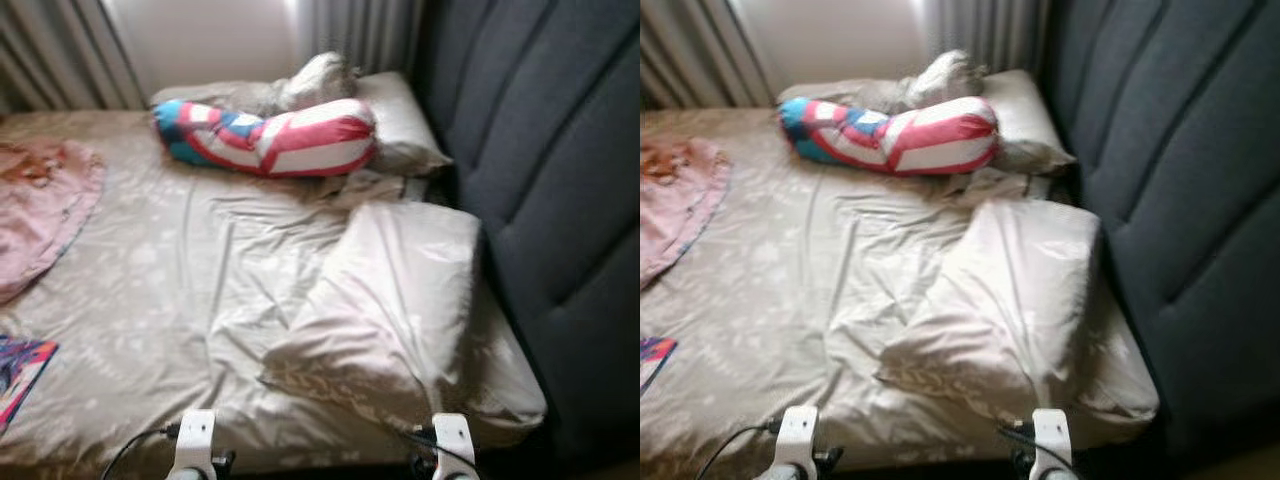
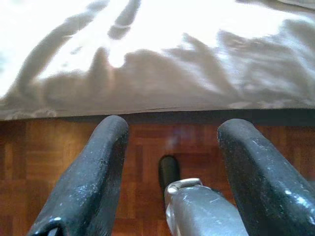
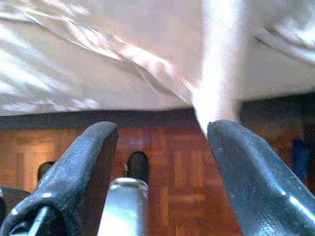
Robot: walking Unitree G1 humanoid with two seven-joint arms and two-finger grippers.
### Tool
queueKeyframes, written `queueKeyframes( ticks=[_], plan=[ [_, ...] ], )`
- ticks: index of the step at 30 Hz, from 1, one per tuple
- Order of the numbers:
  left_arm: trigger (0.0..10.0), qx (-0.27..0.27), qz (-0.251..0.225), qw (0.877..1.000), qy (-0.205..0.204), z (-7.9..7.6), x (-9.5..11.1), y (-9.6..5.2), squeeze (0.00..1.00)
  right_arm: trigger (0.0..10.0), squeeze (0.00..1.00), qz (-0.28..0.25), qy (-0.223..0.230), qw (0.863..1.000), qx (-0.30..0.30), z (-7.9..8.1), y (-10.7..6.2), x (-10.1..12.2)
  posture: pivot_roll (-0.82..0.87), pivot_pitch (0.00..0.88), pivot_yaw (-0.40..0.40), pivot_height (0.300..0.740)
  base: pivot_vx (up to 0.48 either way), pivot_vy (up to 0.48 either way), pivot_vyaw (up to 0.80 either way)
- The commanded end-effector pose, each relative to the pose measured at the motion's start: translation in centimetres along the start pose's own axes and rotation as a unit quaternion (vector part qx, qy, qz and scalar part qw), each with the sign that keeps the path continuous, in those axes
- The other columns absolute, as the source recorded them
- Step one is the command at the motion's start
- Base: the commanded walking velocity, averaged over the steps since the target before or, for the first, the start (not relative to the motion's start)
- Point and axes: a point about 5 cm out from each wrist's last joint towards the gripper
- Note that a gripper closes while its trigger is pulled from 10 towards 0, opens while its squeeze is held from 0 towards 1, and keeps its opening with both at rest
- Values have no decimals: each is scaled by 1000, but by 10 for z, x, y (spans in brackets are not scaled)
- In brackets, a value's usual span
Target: Clean up the room
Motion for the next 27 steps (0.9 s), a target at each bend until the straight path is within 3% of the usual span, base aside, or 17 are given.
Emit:
queueKeyframes(
  ticks=[1, 6, 15, 20, 27],
  plan=[
    [10000, 0, 2, 1000, -6, 0, -2, 0, 0, 10000, 0, -2, 0, 1000, -1, -1, 0, 0, -51, 53, -14, 740, 300, 0, 0],
    [10000, 0, 0, 1000, -6, 0, -1, 0, 0, 10000, 0, -3, 0, 1000, -1, -1, 0, 0, -51, 53, -14, 740, 291, 0, 0],
    [10000, -2, -12, 1000, -6, -1, 3, 0, 0, 10000, 0, -2, 3, 1000, -1, -2, 0, 0, -49, 55, -14, 740, 0, 0, 0],
    [10000, -1, -33, 999, -2, 0, 13, 2, 0, 10000, 0, -1, 4, 1000, 0, -2, -1, -1, -51, 57, -14, 740, 0, 0, -721],
    [10000, 2, -102, 995, -6, 2, 45, 4, 0, 10000, 0, -21, 15, 1000, -2, -2, -1, 0, -56, 59, -15, 740, 0, 0, 0]
  ],
)
Point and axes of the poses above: a point about 5 cm out from each wrist's last joint towards the gripper, its own y axis pointing out of the wrist towards the gripper, its own x axis along the axis of the wrist's last joint, z = x × y, and after that the axes turned 8 degrees about y, right-handed
